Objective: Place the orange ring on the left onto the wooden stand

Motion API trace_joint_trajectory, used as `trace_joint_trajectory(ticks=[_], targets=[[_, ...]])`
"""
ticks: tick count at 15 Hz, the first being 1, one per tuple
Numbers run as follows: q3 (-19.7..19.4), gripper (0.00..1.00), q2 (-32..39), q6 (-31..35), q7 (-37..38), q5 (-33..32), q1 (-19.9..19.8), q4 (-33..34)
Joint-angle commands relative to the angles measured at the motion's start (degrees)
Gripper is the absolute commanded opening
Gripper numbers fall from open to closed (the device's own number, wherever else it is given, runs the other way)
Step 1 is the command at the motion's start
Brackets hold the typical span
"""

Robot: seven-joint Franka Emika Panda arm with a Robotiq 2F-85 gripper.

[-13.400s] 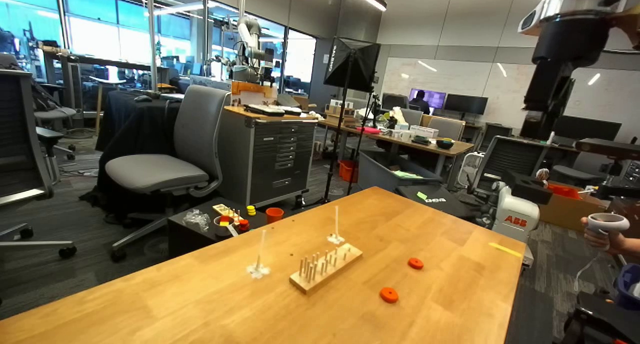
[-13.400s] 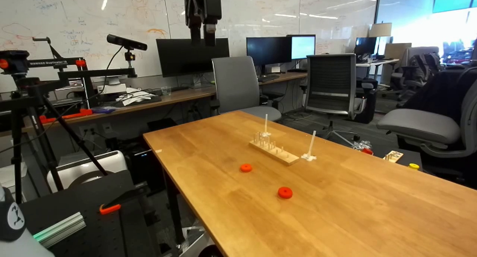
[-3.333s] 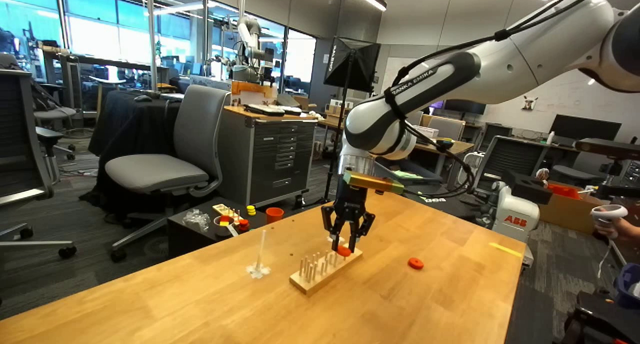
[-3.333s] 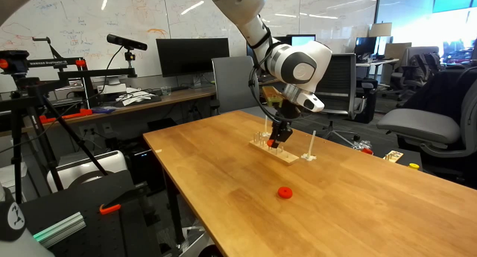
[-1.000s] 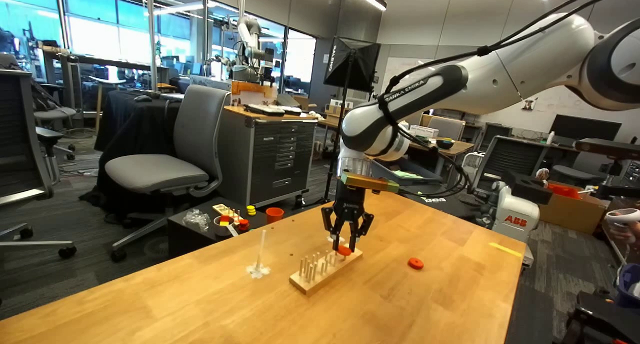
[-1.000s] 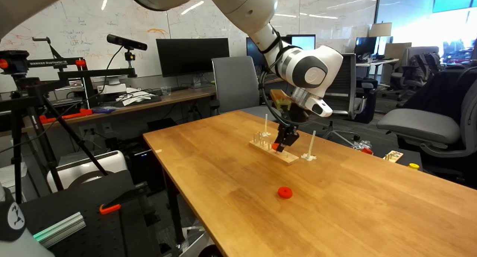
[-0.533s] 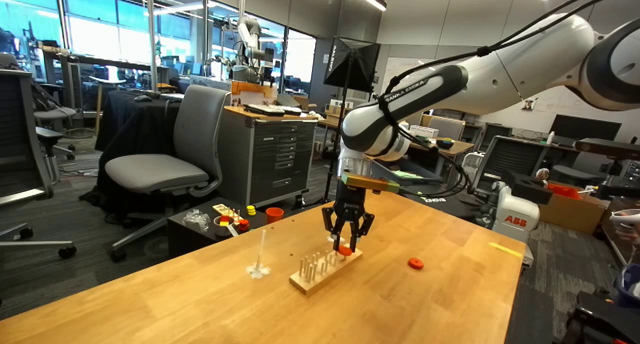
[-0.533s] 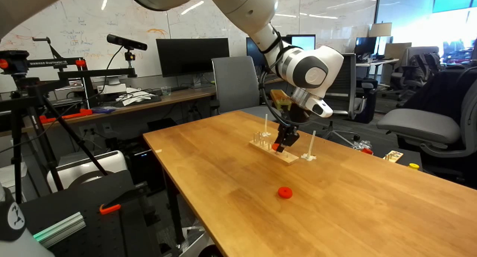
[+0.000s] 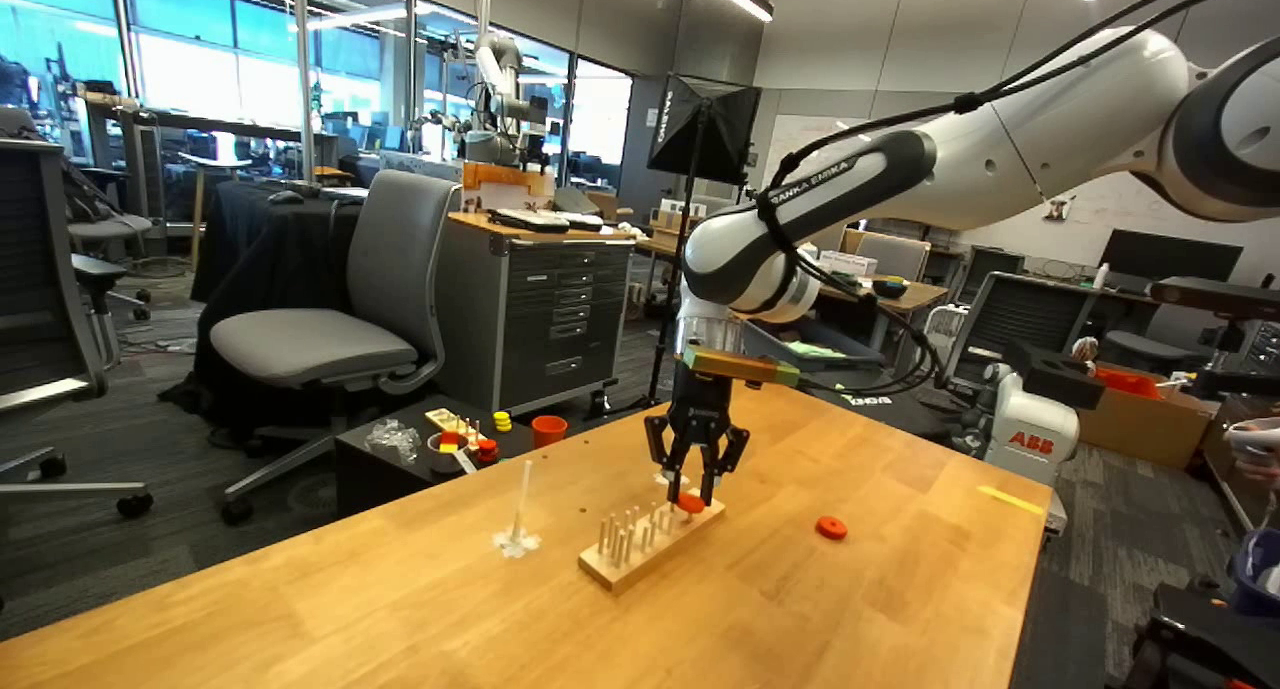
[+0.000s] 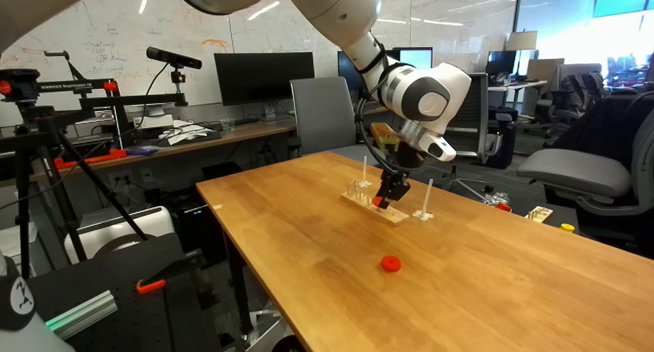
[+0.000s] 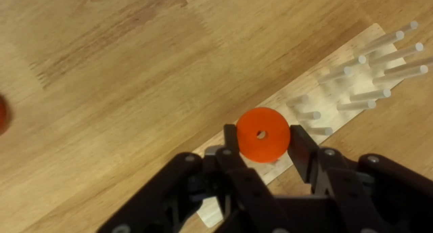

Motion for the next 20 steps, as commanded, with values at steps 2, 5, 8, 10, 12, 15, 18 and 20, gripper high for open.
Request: trace_joint_trajectory(ticks=[2,5,8,10,12,15,18,20], targets=[[-0.38,0.17,0.74,-0.04,-0.63,0.64,0.38,-0.68],[-0.45,0.17,1.38,0.20,-0.89,0.43,0.57,-1.37],[-0.41,0.17,0.89,0.42,-1.10,0.42,0.63,-1.99],[-0.31,0.67,0.39,0.78,-0.97,0.71,0.57,-2.67],[-0.22,0.75,-0.76,1.47,-1.60,0.63,0.65,-4.19],[0.20,0.97,-5.98,5.58,-4.94,0.35,1.12,-11.48],[0.66,1.00,-11.61,12.25,-8.65,-0.30,2.36,-19.64],[0.90,1.00,-15.47,15.33,-10.38,-1.23,3.67,-24.78]])
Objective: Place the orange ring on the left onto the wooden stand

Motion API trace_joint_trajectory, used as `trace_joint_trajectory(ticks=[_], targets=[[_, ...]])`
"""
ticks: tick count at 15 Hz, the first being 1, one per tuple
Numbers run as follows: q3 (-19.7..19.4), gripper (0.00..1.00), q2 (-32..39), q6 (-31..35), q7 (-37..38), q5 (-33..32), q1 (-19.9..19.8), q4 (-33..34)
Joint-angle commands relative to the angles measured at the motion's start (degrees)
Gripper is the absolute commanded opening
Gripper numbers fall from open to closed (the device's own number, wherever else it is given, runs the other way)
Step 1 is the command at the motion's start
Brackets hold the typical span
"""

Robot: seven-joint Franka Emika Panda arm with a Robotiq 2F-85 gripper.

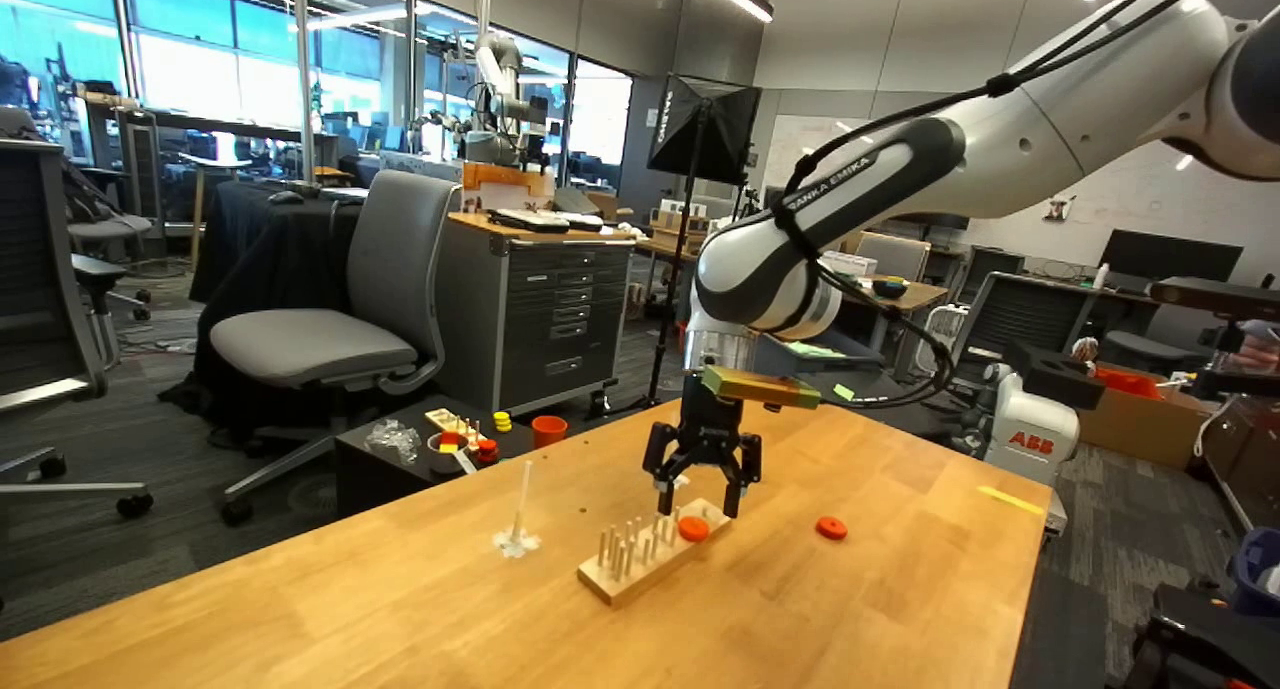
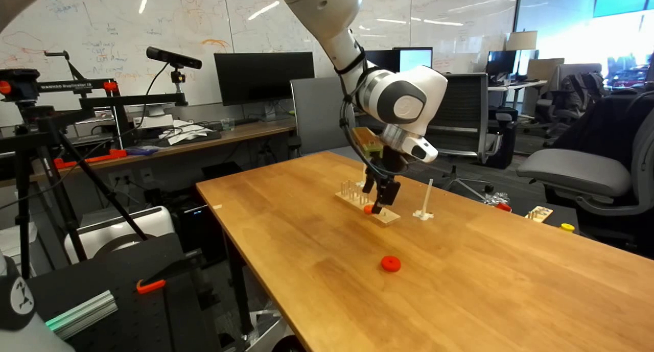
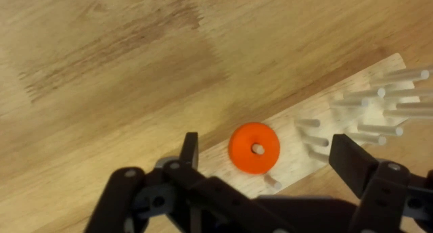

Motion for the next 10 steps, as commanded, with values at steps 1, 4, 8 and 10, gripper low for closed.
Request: trace_joint_trajectory(ticks=[1,4,8,10], targets=[[0.37,1.00,-10.59,6.51,-3.76,-1.59,2.39,-13.61],[0.57,1.00,-17.09,9.38,-3.94,-3.52,4.87,-21.56],[0.11,1.00,-26.15,10.77,-0.60,-7.38,8.38,-31.25],[0.38,1.00,-29.80,8.31,0.98,-8.95,9.24,-33.84]])
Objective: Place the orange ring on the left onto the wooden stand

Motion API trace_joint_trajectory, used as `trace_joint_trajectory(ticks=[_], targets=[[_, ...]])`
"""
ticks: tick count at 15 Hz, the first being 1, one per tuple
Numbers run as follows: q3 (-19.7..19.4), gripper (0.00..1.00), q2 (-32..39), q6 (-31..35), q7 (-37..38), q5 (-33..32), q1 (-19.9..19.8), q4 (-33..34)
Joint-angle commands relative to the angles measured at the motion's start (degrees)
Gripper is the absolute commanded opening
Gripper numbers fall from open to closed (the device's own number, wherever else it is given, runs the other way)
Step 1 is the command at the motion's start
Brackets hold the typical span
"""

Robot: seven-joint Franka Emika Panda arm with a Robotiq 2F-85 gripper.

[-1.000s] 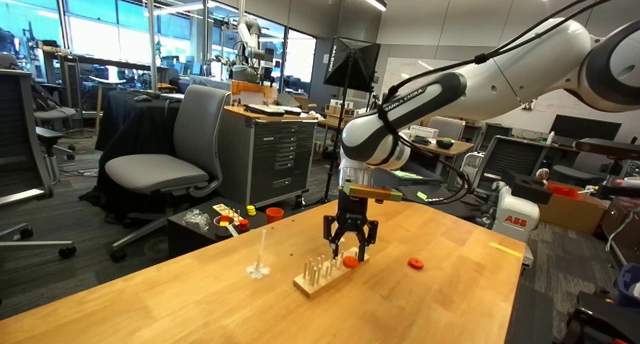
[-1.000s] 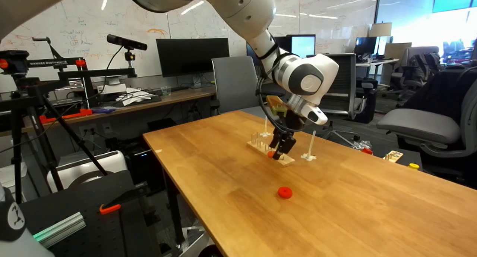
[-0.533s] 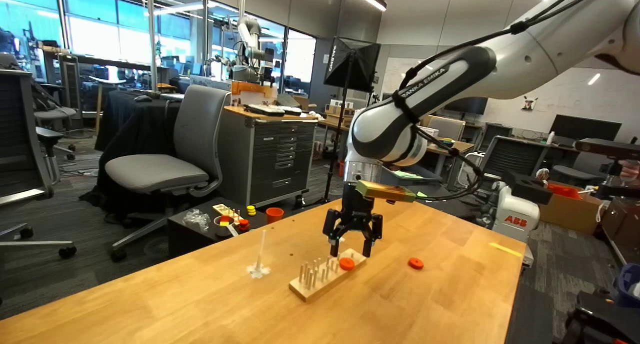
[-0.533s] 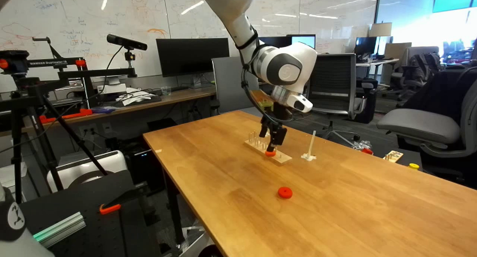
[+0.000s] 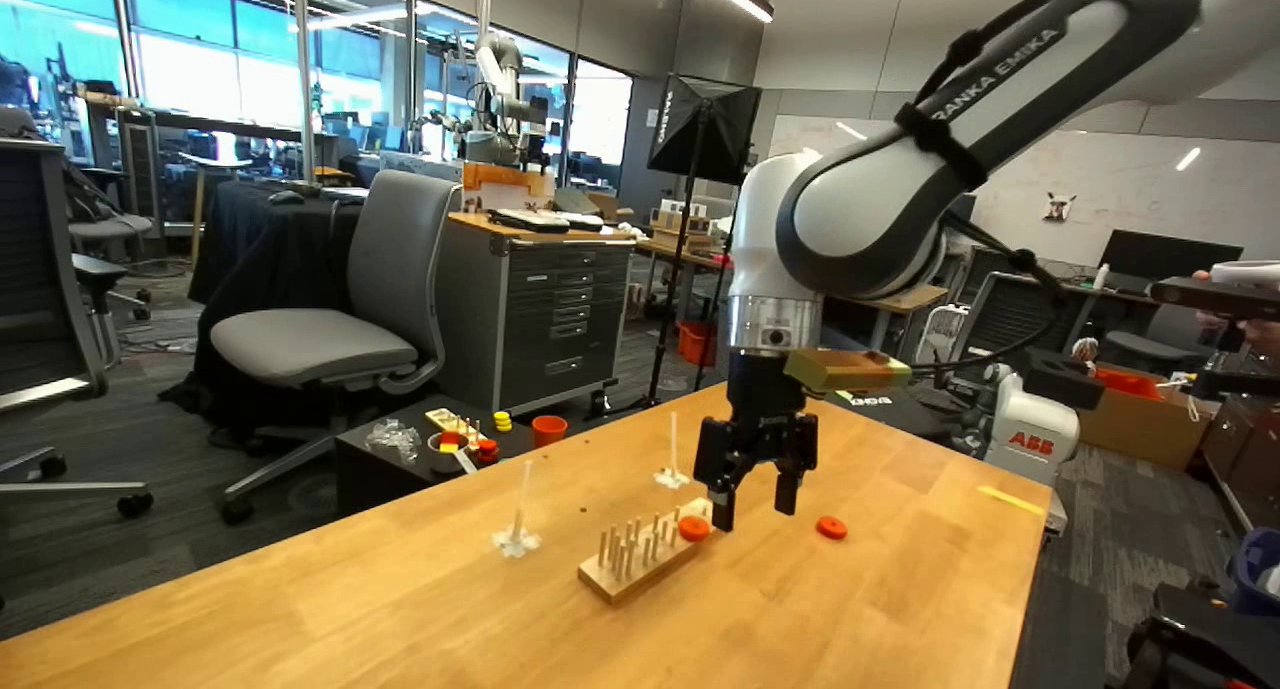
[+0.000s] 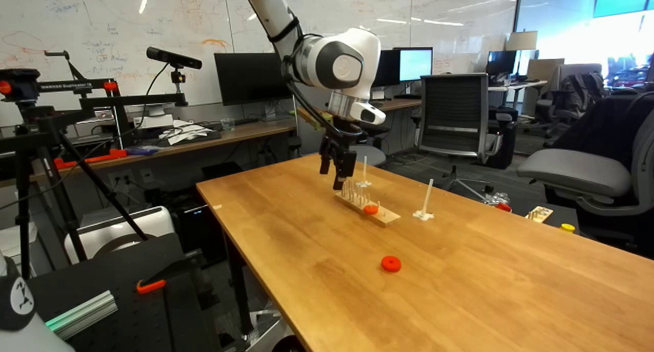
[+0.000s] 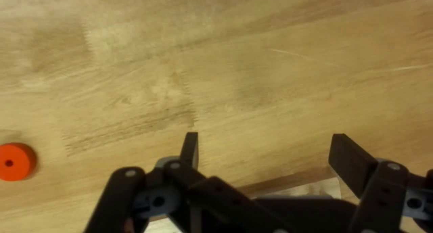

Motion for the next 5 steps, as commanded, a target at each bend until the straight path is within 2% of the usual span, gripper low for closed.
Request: trace_joint_trajectory(ticks=[1,2,5], targets=[[0.07,1.00,-9.58,-0.90,3.19,-2.69,1.76,-8.49],[0.53,1.00,-4.11,-0.41,1.41,-1.42,0.62,-3.71],[0.73,1.00,-7.67,-0.56,2.15,-1.62,1.07,-6.76]])
